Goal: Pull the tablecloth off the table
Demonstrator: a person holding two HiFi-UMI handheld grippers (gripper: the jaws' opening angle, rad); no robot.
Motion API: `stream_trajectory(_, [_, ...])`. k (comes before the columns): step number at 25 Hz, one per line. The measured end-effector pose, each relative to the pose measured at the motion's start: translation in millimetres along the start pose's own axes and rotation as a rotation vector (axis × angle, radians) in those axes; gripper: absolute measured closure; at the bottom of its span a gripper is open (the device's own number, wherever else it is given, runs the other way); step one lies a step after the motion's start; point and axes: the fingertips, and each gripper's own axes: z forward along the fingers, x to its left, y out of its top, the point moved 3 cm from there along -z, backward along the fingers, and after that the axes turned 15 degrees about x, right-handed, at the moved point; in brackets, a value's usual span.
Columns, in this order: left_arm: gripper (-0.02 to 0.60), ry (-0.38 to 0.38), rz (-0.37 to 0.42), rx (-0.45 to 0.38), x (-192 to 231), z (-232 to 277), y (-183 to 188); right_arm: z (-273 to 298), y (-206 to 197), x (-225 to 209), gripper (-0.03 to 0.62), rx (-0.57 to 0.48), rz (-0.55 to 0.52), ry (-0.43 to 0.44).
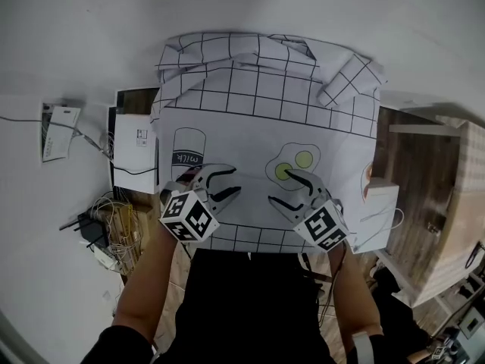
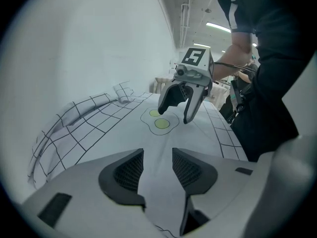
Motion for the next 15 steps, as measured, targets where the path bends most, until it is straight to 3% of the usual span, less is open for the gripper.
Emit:
stream_trajectory(5, [0.36, -0.023, 0.002, 0.012, 4, 5, -4, 12, -8, -5, 0.303, 0.053, -0.017, -0.012])
stream_trajectory(15, [0.321, -0.054, 0.022, 0.11, 4, 21, -22, 24, -20, -10, 0.299, 0.113, -0.031, -0.029])
